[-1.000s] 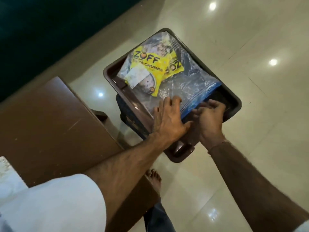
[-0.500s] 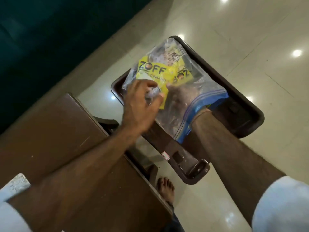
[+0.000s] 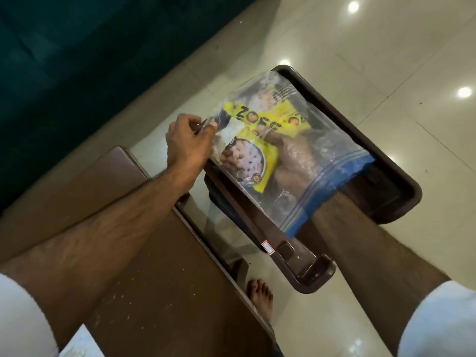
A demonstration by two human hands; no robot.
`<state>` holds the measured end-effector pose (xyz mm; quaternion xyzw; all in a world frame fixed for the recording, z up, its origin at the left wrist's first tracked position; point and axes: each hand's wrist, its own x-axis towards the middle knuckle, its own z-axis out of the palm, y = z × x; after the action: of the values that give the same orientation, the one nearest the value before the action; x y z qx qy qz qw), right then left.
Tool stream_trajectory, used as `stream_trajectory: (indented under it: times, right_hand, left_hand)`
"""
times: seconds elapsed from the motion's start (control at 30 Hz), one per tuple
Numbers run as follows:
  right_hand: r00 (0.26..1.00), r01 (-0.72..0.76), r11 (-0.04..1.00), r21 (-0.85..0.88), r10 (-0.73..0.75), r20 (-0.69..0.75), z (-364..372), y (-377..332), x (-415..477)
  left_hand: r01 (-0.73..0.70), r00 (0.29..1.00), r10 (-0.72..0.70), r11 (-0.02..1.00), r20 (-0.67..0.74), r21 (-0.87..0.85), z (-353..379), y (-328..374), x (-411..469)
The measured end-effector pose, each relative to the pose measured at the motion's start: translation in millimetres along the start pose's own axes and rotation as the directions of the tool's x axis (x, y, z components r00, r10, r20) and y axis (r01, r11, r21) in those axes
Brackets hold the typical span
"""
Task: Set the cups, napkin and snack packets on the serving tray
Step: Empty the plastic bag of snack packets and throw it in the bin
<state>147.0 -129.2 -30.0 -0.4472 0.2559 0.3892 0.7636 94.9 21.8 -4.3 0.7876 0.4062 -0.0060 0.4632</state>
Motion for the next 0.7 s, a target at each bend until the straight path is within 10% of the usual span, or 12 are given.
stream_trajectory:
  times: [0.13, 0.27, 0.43, 0.7]
  right_hand:
    - [0.977, -0.154, 0.980, 0.125, 0.132, 0.165, -14.5, 0.3, -18.8]
    - [0.994, -0.033, 0.996, -0.078, 0.041, 0.102, -37.8, -1.7, -34.1]
    - [0.993, -0.113, 0.982, -0.150, 0.115, 0.007, -89.8, 8.5, -66.0]
    - [0.985, -0.098, 0.995, 0.002, 0.097, -0.142, -112.2, 30.4, -76.8]
  left_hand:
    - [0.287, 0.951, -0.217, 0.886, 0.222, -0.364, -11.6, -22.5, 11.8]
    - [0.361, 0.927, -0.346, 0.717, 0.145, -0.596, -29.6, -30.1, 25.1]
    - [0.353, 0.901, -0.426, 0.612, 0.082, -0.707, -54.1, -49.9, 24.7]
    - [0.575, 0.810, -0.421, 0.437, 0.408, -0.691, -19.1, -66.0, -26.2]
